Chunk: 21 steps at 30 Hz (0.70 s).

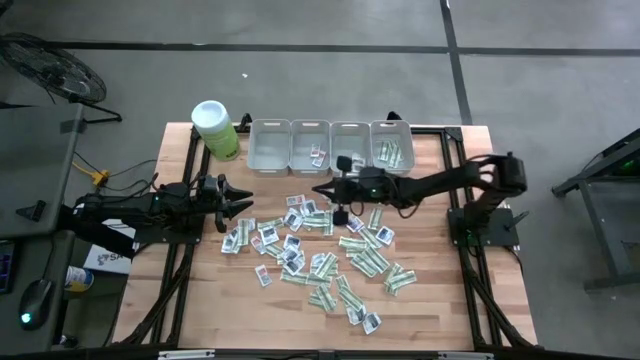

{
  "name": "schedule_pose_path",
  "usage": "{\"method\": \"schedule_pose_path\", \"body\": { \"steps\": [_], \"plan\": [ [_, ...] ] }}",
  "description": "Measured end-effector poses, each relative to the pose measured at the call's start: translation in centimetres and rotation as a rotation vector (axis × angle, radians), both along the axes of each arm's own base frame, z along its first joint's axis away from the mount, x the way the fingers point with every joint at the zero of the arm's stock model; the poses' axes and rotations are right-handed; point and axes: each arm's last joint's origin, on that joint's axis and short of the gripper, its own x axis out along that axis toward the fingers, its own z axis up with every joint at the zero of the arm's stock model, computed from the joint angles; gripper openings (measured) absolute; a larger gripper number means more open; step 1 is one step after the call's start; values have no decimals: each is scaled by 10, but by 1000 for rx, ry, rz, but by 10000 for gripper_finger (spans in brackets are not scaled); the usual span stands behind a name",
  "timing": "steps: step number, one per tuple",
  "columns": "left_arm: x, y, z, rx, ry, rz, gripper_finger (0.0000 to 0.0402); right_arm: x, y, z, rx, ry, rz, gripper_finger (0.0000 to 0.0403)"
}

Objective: Pick & Place First Aid Supplies
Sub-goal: Put the alcohol pad into the left gray bin

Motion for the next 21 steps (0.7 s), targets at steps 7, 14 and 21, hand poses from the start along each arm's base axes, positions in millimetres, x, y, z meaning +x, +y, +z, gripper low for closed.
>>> {"method": "schedule_pose_path", "body": {
  "steps": [7, 14, 21],
  "plan": [
    [0, 0, 0, 0, 0, 0, 150, 47, -4, -7, -1, 32, 4, 0],
    [0, 0, 0, 0, 0, 0, 150, 73, -5, -13, -28, 122, 16, 0],
    [-2, 0, 5, -36, -2, -2, 150, 73, -6, -12, -19, 108, 15, 0]
  ]
}}
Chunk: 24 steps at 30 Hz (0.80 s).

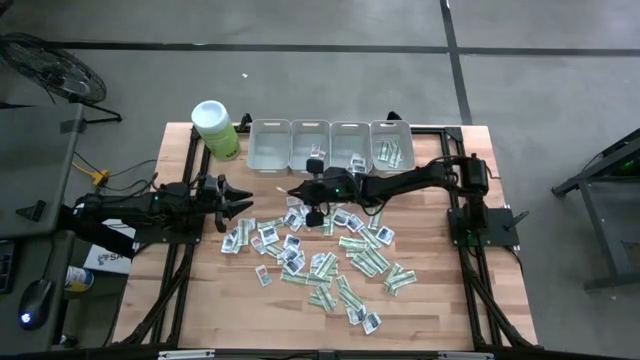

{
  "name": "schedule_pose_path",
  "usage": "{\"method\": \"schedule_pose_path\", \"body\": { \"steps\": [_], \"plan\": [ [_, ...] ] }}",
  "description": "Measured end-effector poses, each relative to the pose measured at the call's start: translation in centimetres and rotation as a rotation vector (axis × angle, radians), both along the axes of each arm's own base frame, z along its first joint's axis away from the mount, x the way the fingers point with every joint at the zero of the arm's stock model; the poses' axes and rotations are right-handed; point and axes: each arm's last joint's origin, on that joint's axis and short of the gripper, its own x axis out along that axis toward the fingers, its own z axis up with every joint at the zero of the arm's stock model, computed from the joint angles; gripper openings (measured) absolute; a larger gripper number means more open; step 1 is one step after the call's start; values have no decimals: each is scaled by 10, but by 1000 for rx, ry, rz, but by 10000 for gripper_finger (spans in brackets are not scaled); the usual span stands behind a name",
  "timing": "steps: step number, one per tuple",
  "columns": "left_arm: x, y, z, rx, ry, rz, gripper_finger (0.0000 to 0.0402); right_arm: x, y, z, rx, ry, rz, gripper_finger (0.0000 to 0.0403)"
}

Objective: Pick & Place First Aid Supplies
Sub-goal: Put the alcohol pad into the left gray bin

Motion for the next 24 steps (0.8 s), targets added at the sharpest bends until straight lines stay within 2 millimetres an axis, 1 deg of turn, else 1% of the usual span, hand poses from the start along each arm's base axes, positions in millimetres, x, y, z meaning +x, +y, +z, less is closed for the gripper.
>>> {"method": "schedule_pose_path", "body": {
  "steps": [5, 10, 14, 19, 24],
  "plan": [
    [-1, 0, 3, 7, -12, 4, 150, 1, -16, 7, -22, -43, -40, 0],
    [-1, 0, 2, 8, 3, 4, 150, 8, -46, 27, -14, -35, -91, 0],
    [-1, 0, 2, 10, 5, 4, 150, 21, -71, 40, 46, -16, -149, 0],
    [-1, 0, 3, 11, 0, 7, 150, 40, -97, 34, 179, 84, -217, 0],
    [-1, 0, 3, 11, -1, 8, 150, 61, -118, 33, 302, 129, -281, 0]
  ]
}}
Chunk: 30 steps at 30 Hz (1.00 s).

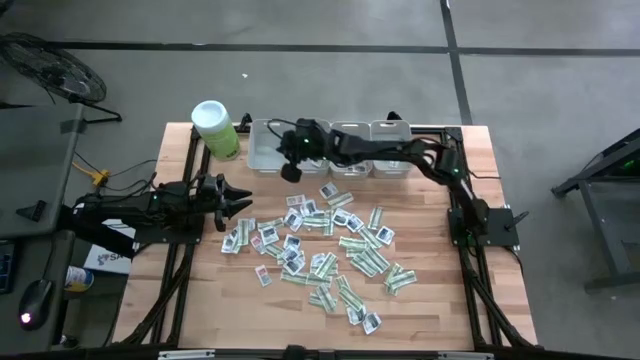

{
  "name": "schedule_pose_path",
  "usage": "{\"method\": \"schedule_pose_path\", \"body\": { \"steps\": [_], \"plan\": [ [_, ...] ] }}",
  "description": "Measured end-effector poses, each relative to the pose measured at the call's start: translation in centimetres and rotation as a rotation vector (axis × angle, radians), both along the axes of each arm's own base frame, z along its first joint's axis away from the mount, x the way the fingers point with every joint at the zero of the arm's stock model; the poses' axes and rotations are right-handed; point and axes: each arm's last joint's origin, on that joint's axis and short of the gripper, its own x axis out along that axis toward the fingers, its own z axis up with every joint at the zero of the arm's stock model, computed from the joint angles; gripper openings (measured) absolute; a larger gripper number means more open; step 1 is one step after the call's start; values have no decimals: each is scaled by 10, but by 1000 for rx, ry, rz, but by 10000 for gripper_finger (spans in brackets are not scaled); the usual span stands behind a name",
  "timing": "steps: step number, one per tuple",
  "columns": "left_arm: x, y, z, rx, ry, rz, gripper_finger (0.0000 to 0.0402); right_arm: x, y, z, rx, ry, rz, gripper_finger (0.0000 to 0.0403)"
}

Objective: Pick & Place First Aid Supplies
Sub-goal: Put the alcohol pad into the left gray bin, then put the bandage into the right gray bin

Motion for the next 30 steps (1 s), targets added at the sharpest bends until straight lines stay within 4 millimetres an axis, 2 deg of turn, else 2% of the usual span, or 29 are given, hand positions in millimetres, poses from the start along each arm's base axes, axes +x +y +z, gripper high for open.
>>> {"method": "schedule_pose_path", "body": {
  "steps": [7, 12, 19, 22, 30],
  "plan": [
    [0, 0, 0, 0, 0, 2, 150, 23, -19, -21, 161, 54, -36, 0],
    [0, 0, 0, 0, -1, 3, 150, 25, -25, -40, 185, 108, -74, 0],
    [0, 0, 0, 0, 1, 3, 150, 24, -26, -43, 161, 126, -97, 7],
    [0, 0, 0, 0, 2, 3, 150, 24, -25, -43, 151, 131, -92, 32],
    [0, 0, 0, 0, 1, 3, 150, 23, -23, -37, 138, 130, -69, 131]
  ]
}}
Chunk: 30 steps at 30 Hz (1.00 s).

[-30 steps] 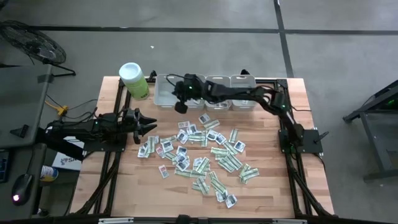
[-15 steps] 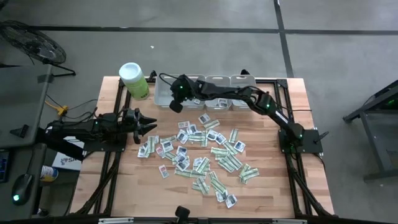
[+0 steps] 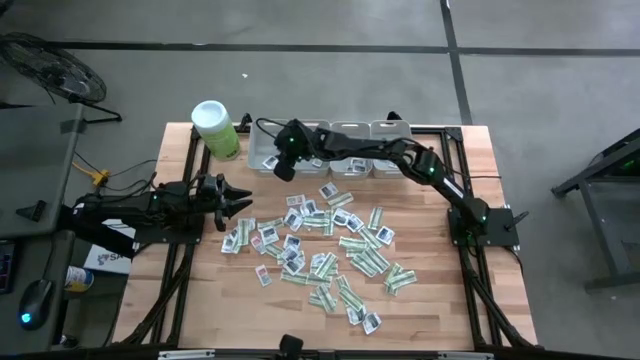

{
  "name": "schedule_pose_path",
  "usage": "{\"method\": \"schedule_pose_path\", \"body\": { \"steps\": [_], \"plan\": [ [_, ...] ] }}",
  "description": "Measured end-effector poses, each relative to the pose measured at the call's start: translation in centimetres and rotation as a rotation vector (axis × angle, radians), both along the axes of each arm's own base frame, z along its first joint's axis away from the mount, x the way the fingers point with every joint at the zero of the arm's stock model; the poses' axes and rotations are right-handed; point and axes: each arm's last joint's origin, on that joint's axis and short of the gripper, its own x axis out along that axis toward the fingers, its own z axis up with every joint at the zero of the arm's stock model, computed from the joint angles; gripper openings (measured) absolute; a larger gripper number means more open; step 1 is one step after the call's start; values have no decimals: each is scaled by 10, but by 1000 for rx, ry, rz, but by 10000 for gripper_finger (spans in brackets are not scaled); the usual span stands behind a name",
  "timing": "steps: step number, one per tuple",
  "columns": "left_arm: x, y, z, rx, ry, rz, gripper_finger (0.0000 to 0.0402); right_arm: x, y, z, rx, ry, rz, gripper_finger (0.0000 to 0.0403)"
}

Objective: Pick & Place First Aid Supplies
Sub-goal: Put the bandage into the right gray bin

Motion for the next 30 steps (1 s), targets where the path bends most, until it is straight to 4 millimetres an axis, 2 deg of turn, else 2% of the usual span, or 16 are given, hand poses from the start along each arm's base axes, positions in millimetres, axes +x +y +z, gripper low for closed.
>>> {"method": "schedule_pose_path", "body": {
  "steps": [2, 5, 10, 14, 20, 22, 30],
  "plan": [
    [0, 0, 0, 0, 0, 0, 150, 0, 5, 6, -14, -7, 8, 147],
    [0, 0, 0, 0, 0, 0, 150, 0, 18, 26, -54, -20, 38, 158],
    [0, 0, 0, 0, 0, 0, 150, -7, 52, 59, -103, 20, 131, 160],
    [0, 0, 0, 0, 0, 0, 150, -12, 81, 69, -116, 103, 204, 160],
    [0, 0, 0, 0, 0, 0, 150, -18, 118, 58, -91, 265, 237, 160],
    [0, 0, 0, 0, 0, 0, 150, -21, 129, 49, -99, 323, 213, 160],
    [0, 0, 0, 0, 2, -1, 150, -51, 178, 12, -120, 668, 86, 160]
  ]
}}
